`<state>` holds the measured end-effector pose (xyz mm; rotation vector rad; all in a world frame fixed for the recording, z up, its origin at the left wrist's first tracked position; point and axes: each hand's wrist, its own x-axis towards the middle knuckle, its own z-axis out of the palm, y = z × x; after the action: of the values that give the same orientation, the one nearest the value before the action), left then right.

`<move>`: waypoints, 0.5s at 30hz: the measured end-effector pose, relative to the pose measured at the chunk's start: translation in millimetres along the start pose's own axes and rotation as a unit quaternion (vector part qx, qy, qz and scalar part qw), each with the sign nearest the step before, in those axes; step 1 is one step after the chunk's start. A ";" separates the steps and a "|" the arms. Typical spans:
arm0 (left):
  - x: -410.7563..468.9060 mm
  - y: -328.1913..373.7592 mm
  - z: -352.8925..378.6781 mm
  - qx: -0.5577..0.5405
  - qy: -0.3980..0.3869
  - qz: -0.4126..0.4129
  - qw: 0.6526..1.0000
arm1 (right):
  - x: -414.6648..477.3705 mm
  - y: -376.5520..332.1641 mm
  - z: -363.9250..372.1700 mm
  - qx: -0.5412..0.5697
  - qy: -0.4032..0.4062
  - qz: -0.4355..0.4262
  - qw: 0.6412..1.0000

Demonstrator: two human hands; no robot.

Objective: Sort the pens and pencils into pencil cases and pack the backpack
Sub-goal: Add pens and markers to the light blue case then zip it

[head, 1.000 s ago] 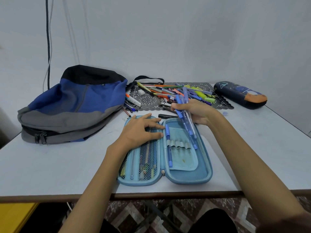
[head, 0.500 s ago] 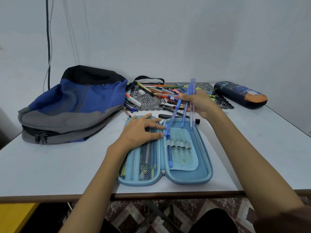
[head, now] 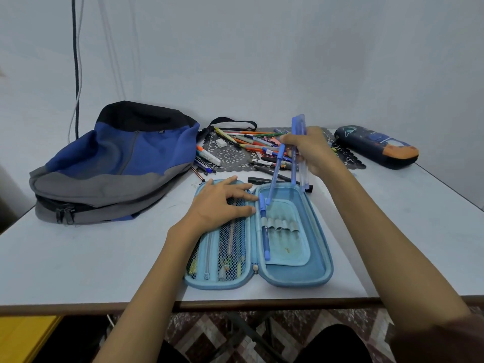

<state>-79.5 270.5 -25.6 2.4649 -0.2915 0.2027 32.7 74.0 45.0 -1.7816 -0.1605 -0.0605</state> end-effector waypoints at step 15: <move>0.3 1.3 -0.4 0.003 -0.002 -0.005 1.000 | 4.3 15.8 9.7 -0.164 -0.032 -0.024 0.986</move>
<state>-79.6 269.7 -24.5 2.4723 -0.2797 0.1951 38.8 80.6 28.2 -2.1088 -0.2514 -0.0670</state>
